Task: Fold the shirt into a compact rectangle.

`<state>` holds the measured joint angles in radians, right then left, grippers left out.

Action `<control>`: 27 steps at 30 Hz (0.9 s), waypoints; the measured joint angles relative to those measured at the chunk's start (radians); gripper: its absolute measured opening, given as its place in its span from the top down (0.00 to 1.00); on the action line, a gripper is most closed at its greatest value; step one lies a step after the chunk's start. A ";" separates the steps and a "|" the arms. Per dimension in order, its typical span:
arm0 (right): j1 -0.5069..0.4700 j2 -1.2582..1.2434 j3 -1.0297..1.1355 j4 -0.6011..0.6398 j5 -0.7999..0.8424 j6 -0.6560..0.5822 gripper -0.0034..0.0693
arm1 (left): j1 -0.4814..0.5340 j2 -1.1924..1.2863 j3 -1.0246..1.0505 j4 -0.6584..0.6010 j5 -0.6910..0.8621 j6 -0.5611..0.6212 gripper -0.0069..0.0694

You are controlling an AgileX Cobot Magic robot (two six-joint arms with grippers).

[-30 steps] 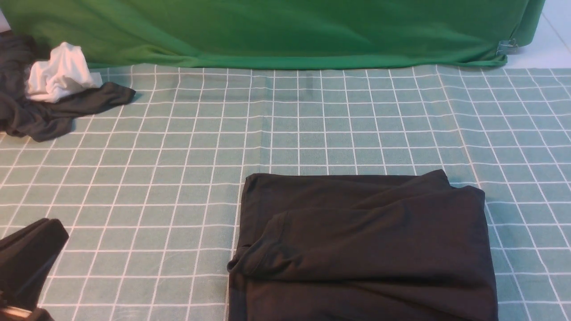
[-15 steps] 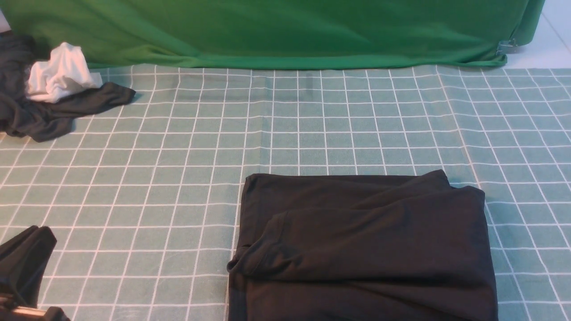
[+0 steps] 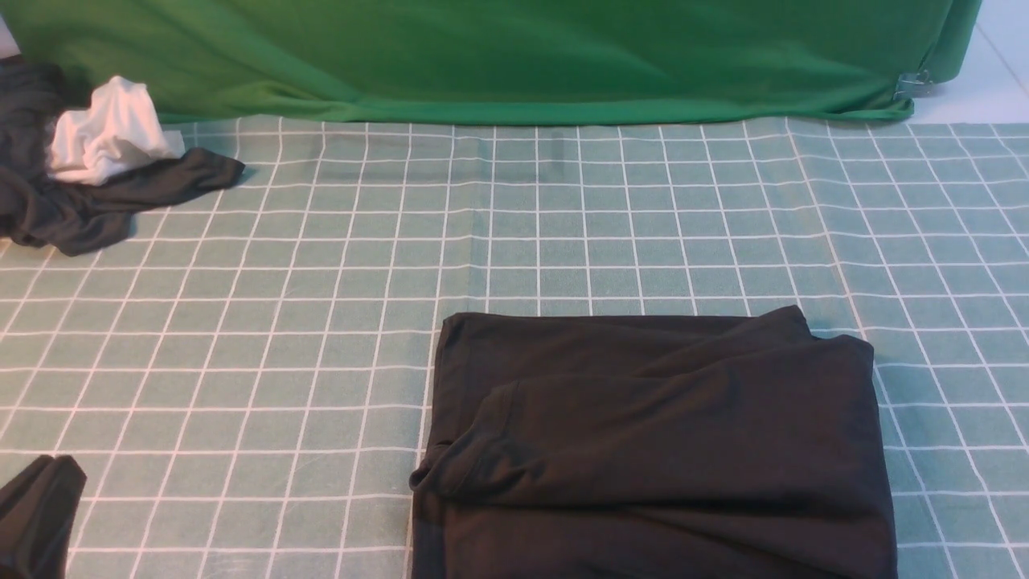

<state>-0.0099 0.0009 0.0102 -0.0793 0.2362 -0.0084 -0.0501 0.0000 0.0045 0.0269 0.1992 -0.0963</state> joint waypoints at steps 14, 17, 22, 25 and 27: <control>0.000 0.000 0.000 0.000 0.000 0.000 0.62 | 0.043 0.000 0.000 0.001 0.035 -0.002 0.89; 0.000 0.000 0.000 0.000 0.000 0.000 0.62 | 0.024 0.000 0.000 0.001 0.037 -0.002 0.89; 0.000 0.000 0.000 0.000 0.000 0.000 0.62 | 0.023 0.000 0.000 0.001 0.037 -0.002 0.89; 0.000 0.000 0.000 0.000 0.000 0.000 0.62 | 0.023 0.000 0.000 0.001 0.037 -0.002 0.89; 0.000 0.000 0.000 0.000 0.000 0.000 0.62 | 0.023 0.000 0.000 0.001 0.037 -0.002 0.89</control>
<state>-0.0099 0.0009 0.0102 -0.0793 0.2362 -0.0084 -0.0271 0.0000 0.0045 0.0277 0.2361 -0.0979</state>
